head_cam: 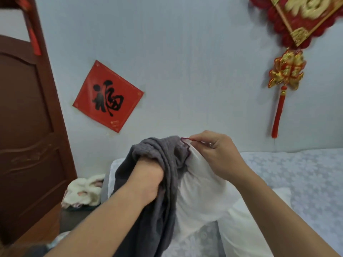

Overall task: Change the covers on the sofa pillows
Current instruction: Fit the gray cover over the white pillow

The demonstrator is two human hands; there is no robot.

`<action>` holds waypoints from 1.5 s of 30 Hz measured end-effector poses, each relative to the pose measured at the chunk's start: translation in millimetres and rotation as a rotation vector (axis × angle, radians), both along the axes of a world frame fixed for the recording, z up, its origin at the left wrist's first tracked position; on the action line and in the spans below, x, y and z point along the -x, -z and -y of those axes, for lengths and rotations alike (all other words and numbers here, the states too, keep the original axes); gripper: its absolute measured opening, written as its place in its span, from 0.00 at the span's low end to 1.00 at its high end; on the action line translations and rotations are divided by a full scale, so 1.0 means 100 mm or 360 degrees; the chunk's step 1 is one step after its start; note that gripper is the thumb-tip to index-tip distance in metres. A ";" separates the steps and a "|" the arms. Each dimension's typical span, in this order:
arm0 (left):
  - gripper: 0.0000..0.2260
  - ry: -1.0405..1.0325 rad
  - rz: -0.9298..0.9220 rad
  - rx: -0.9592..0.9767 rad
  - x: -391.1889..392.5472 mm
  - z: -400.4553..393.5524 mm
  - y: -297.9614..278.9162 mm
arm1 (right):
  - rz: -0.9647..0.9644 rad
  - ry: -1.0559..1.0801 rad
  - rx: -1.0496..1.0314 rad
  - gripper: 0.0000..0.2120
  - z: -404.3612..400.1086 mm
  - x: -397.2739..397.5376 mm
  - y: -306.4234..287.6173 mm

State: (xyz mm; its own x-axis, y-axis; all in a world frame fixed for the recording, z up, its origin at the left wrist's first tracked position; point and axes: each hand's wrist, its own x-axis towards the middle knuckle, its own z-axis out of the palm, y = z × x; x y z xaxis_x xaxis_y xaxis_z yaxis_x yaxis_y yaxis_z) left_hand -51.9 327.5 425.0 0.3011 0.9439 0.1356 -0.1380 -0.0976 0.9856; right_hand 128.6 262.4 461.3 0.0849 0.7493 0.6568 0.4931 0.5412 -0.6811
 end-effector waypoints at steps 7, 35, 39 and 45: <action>0.15 0.0118 0.0216 0.0426 0.04 0.20 -0.23 | 0.0385 0.0315 0.0173 0.07 -0.14 0.25 0.15; 0.21 -0.0257 -0.1474 -0.0099 0.43 0.89 1.82 | -0.0217 0.0026 0.1309 0.17 0.19 0.77 2.32; 0.19 -0.0141 -0.1402 -0.0080 0.46 0.80 1.87 | -0.0749 -0.0410 0.1712 0.14 0.28 0.62 2.33; 0.14 0.0074 -0.1252 -0.0041 0.37 0.85 1.86 | -0.1265 -0.0447 0.1921 0.11 0.34 0.49 2.20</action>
State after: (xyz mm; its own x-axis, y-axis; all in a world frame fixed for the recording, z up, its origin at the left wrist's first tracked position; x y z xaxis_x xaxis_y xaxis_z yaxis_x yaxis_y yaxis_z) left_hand -88.8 242.6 239.0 0.3568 0.9275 -0.1118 0.5945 -0.1332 0.7930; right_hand 79.8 228.5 241.1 -0.1213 0.8498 -0.5130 -0.2414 -0.5266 -0.8151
